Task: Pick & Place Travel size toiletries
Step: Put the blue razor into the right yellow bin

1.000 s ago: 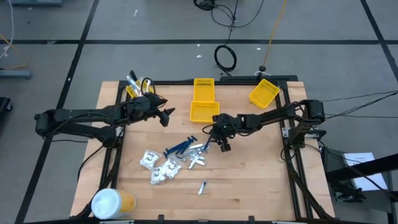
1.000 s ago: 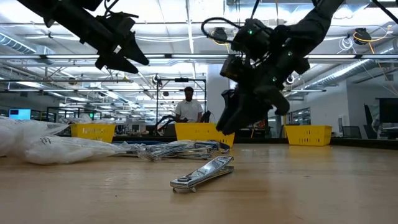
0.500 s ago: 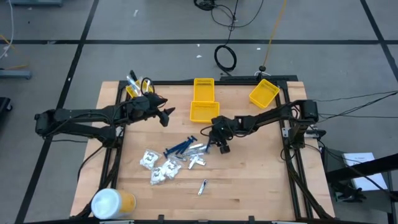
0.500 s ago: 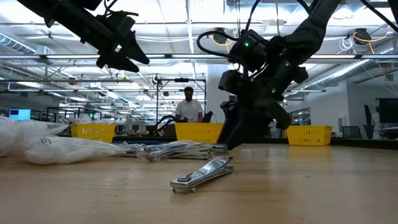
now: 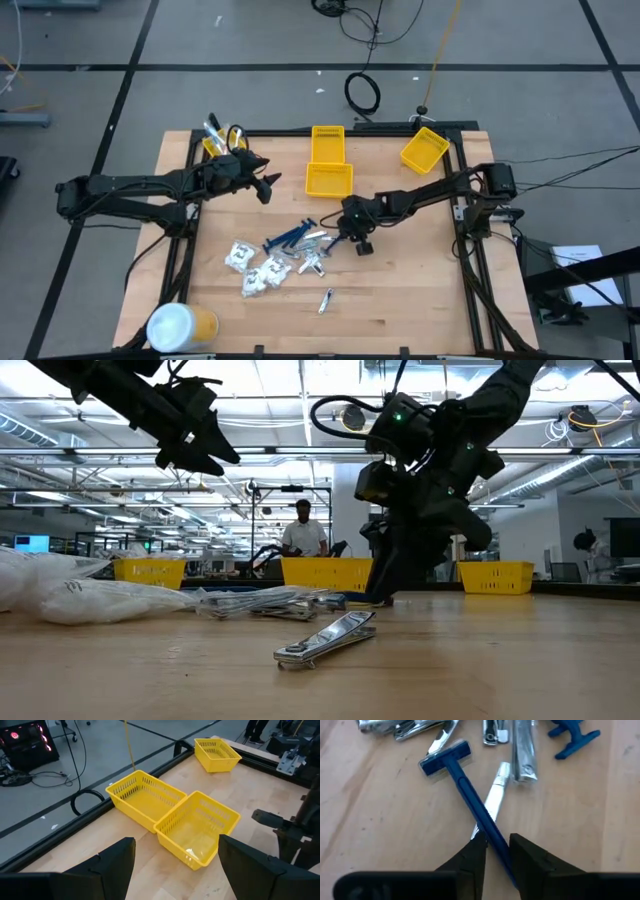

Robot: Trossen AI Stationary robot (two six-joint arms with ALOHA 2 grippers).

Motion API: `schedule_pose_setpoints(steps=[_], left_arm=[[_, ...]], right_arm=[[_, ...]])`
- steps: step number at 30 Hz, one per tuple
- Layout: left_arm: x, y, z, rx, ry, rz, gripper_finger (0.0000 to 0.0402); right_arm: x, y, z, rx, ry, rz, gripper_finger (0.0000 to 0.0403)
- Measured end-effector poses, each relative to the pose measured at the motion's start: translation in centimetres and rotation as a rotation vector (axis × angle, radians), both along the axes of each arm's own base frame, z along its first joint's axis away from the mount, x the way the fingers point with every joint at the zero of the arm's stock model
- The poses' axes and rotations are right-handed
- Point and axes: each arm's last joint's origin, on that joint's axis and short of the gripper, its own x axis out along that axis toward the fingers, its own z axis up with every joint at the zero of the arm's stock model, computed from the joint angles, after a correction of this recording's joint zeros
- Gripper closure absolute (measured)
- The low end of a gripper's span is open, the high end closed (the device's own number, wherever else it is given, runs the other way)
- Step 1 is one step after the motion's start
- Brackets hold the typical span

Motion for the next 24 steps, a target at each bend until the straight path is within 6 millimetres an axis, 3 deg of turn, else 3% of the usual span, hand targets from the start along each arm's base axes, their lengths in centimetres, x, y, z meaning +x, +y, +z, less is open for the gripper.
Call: schedule_pose_setpoints(steps=[15, 24], left_arm=[[0.00, 0.00, 0.00, -0.001, 0.000, 0.000, 0.0128], [0.00, 0.00, 0.00, -0.002, -0.001, 0.001, 0.0128]], right_arm=[[-0.44, 0.30, -0.40, 0.019, 0.041, -0.022, 0.0258], [-1.01, -0.13, -0.92, 0.012, 0.065, -0.048, 0.0264]])
